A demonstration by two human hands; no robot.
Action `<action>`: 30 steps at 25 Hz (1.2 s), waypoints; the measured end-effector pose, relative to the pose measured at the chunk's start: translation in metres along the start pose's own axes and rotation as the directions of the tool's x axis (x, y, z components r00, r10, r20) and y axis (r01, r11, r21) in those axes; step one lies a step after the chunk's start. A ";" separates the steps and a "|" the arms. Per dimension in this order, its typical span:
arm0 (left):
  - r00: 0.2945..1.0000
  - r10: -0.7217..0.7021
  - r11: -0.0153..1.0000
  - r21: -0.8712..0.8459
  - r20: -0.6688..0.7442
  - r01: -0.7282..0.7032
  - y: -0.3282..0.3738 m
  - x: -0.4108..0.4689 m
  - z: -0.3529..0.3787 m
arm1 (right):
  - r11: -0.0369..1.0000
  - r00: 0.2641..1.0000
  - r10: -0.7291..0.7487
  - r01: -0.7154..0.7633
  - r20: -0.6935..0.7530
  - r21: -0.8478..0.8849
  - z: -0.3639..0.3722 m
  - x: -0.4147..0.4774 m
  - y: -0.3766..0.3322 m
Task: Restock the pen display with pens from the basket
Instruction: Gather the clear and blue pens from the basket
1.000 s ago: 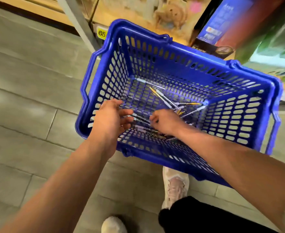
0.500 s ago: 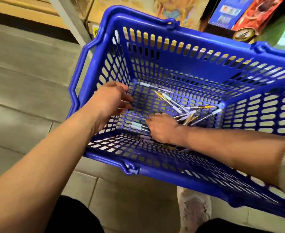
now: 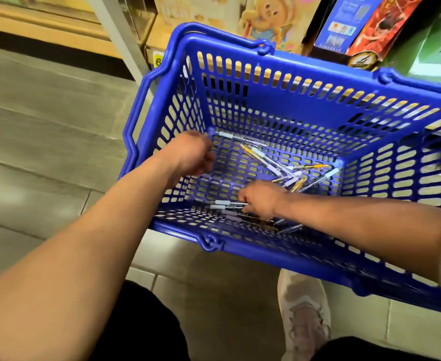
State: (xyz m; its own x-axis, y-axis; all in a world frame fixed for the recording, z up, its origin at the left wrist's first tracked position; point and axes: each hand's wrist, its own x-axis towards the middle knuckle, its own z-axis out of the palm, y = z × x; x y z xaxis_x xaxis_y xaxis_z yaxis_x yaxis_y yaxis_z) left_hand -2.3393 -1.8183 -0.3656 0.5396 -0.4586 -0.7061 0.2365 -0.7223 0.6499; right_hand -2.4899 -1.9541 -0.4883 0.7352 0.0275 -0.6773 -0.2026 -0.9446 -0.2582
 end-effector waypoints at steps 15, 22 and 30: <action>0.977 0.065 0.969 0.222 0.202 -0.110 0.002 0.007 0.010 | 0.399 1.000 -0.010 0.003 0.002 0.917 -0.072 -0.015 0.020; 0.972 0.020 0.943 -0.328 0.235 0.060 0.013 -0.001 0.001 | 0.981 0.994 -0.060 0.041 -0.095 -0.188 0.012 -0.014 0.014; 0.994 0.037 0.974 -0.225 0.104 -0.012 0.001 0.008 0.003 | 0.765 0.964 0.040 0.139 -0.262 0.629 -0.053 -0.016 0.023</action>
State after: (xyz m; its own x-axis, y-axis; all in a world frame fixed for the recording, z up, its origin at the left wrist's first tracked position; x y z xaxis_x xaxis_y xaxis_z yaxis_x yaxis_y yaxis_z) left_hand -2.3369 -1.8243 -0.3711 0.4612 -0.5359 -0.7072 0.4056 -0.5816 0.7052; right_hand -2.4722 -1.9938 -0.4465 0.8704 -0.0969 -0.4827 -0.4592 -0.5133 -0.7250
